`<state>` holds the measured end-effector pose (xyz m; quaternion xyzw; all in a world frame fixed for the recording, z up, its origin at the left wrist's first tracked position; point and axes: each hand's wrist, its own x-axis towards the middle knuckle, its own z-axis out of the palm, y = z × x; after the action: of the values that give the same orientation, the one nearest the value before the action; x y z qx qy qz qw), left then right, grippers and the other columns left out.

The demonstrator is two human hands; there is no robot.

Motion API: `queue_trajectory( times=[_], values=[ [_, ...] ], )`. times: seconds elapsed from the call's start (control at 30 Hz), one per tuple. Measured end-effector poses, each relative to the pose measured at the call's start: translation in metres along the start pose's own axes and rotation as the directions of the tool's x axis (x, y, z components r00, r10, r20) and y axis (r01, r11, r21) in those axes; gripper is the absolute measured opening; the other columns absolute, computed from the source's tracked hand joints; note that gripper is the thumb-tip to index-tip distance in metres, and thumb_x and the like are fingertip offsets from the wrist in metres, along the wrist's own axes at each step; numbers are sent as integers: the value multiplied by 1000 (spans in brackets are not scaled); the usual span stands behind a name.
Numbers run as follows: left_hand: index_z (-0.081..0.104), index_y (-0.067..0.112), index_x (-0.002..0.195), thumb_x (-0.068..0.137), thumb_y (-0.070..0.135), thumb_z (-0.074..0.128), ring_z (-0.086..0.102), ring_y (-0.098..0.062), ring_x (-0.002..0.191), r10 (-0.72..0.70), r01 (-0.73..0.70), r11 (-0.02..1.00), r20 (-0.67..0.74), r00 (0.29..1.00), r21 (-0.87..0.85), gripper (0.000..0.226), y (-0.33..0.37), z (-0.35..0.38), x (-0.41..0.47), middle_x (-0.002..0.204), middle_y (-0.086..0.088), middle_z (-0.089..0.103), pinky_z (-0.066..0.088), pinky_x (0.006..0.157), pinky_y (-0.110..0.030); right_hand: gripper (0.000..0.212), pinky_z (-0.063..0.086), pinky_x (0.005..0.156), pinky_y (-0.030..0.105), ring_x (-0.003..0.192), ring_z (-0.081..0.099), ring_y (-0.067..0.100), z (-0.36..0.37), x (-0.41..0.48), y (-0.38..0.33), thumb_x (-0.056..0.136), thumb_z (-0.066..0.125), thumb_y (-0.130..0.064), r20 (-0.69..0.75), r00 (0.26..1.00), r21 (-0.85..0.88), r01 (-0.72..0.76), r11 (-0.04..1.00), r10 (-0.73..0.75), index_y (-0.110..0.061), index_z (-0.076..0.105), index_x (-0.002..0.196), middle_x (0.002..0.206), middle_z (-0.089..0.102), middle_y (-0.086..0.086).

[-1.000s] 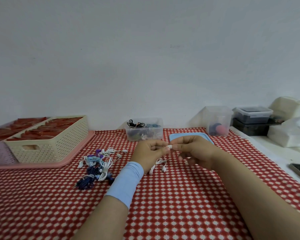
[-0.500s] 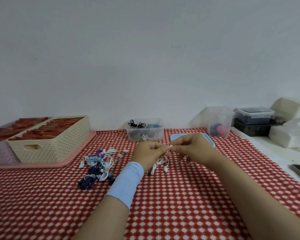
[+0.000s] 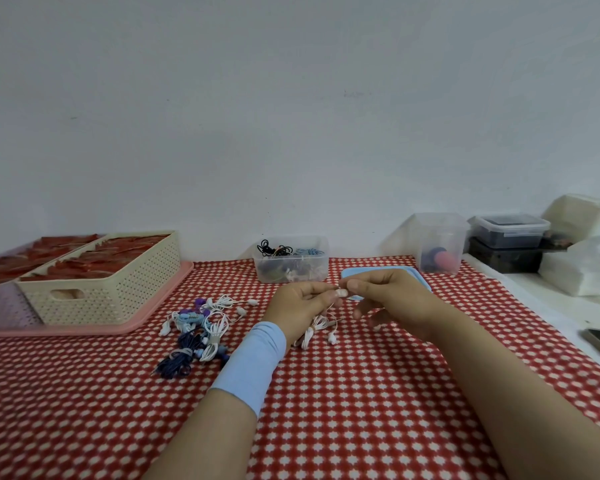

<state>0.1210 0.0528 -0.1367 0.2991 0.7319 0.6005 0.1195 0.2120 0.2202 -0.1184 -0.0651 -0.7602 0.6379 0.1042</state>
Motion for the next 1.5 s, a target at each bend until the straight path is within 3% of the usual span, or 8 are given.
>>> queue_trajectory(
  times=[0.3,0.47,0.73,0.83,0.97,1.1,1.23,1.5],
  values=[
    [76,20,96,90,25,69,70,2,84,16,-15,999,23,1000,-49,10,2,1,-3,87,5,77,46,68,-3,25,42,54,23,64,62,10,-1,7,9,83,73,-25,56,993,110,-111,988,106,-9,79,102,90,74,7],
    [77,21,96,90,28,68,70,-4,92,17,-14,997,46,999,-70,12,3,0,-2,91,4,77,49,83,-14,34,40,49,21,66,62,10,-2,8,9,82,72,-28,109,990,151,-108,983,92,-6,76,108,96,74,8],
    [74,17,97,91,20,68,69,0,75,3,-2,1000,49,999,-21,9,-4,-2,0,87,2,77,50,68,-9,15,38,48,20,60,61,10,1,6,8,88,73,-27,22,994,-10,-103,995,103,-16,80,96,91,77,2],
    [72,13,97,90,16,70,67,-4,73,20,-20,999,-1,1000,-27,8,-5,-3,2,88,1,77,52,70,-11,17,45,54,21,57,58,8,-5,5,5,91,71,-33,-87,996,-205,-46,978,29,-19,80,93,91,78,-4],
    [69,15,96,83,18,77,69,-4,82,17,-15,1000,-108,994,13,15,-7,-9,5,90,4,75,51,70,-11,6,49,77,22,76,65,-4,-18,8,7,88,76,-26,-116,993,-594,-46,803,-29,-25,81,86,86,76,-14],
    [69,31,108,86,17,75,64,1,96,88,-77,989,-89,992,124,28,-7,-15,6,99,14,69,49,82,-12,3,51,82,20,88,66,-1,-24,5,5,81,81,-31,-24,993,-763,-96,639,120,-32,82,84,88,75,-19],
    [70,28,118,85,14,75,63,-1,97,85,-75,974,-39,996,214,37,-8,-17,7,107,13,68,50,80,-10,5,55,86,23,87,66,0,-24,8,6,82,81,-29,-4,993,-811,-74,580,120,-32,82,86,88,75,-19],
    [74,26,97,77,23,82,63,-1,81,81,-40,932,-101,992,360,22,-10,-17,7,88,10,69,48,67,-7,14,47,78,13,90,64,0,-5,13,11,92,69,-25,-14,999,-710,21,703,-45,-30,77,102,98,73,-15]
  ],
)
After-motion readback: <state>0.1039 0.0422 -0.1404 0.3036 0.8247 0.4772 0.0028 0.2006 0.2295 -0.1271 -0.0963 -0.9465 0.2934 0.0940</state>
